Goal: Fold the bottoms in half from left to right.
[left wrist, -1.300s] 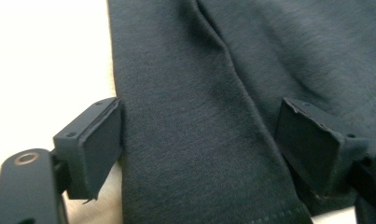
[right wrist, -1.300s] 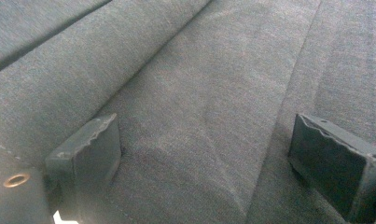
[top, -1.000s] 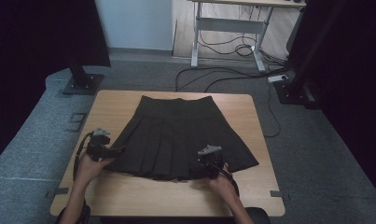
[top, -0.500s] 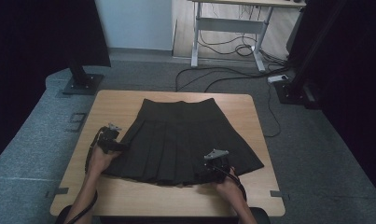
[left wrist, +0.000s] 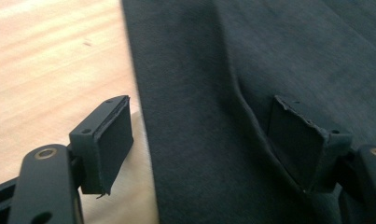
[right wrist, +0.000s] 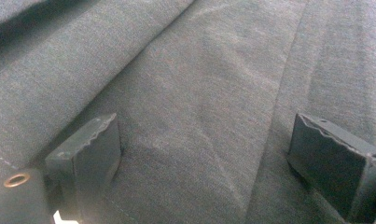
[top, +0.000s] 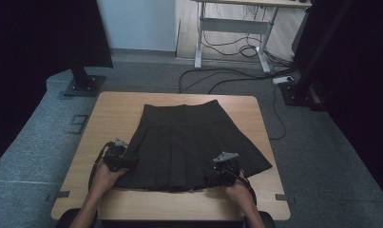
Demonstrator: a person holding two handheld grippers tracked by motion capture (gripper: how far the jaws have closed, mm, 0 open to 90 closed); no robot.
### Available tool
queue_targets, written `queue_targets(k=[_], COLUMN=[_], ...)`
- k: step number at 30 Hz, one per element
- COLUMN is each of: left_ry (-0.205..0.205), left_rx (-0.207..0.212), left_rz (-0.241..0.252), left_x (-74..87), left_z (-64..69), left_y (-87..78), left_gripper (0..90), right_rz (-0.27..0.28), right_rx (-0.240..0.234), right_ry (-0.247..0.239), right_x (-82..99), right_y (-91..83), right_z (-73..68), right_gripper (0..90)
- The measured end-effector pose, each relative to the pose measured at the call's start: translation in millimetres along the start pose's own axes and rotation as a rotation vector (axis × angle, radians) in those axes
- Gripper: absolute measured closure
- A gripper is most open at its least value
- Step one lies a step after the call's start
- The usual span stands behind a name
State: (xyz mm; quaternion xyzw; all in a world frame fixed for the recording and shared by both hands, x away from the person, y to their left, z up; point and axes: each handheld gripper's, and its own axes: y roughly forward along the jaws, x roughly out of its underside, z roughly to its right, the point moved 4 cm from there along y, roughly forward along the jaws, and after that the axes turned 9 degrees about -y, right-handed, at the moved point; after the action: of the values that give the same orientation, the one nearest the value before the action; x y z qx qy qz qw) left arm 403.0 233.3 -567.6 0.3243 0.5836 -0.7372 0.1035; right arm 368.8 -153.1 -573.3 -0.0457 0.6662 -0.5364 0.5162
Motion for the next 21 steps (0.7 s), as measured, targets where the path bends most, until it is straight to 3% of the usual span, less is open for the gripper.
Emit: queue_targets(k=[5, 9, 11, 13, 18, 19, 21], left_ry=[0.014, 0.016, 0.017, 0.017, 0.027, 0.030, 0.035], left_rx=[0.010, 0.012, 0.011, 0.012, 0.019, 0.021, 0.025], left_rz=[-0.004, -0.005, -0.005, -0.005, -0.006, -0.007, -0.007], left_x=[9.0, 14.9, 17.3, 20.2, 28.8, 30.5, 34.1], left_z=[18.3, 29.1, 33.5, 38.1, 51.6, 54.2, 60.0], left_y=[-4.2, -7.0, -8.2, -9.6, -14.1, -15.0, -16.8], left_gripper=[22.3, 22.3, 22.3, 22.3, 22.3, 22.3, 22.2], right_rz=[-0.012, 0.019, 0.066, 0.080, -0.019, -0.042, -0.031], right_rx=[0.009, -0.013, 0.013, 0.055, 0.159, 0.171, 0.162], right_ry=[0.015, 0.075, 0.121, 0.151, 0.193, 0.193, 0.232], right_x=[7.1, 12.8, 15.4, 19.0, 34.9, 38.4, 41.9], right_y=[-5.9, -19.5, -29.0, -35.8, -31.0, -28.7, -29.0], right_z=[6.6, 10.6, 16.7, 24.2, 41.0, 43.5, 49.6], right_gripper=[10.4, 15.7, 15.7, 15.0, 15.1, 13.1, 14.0])
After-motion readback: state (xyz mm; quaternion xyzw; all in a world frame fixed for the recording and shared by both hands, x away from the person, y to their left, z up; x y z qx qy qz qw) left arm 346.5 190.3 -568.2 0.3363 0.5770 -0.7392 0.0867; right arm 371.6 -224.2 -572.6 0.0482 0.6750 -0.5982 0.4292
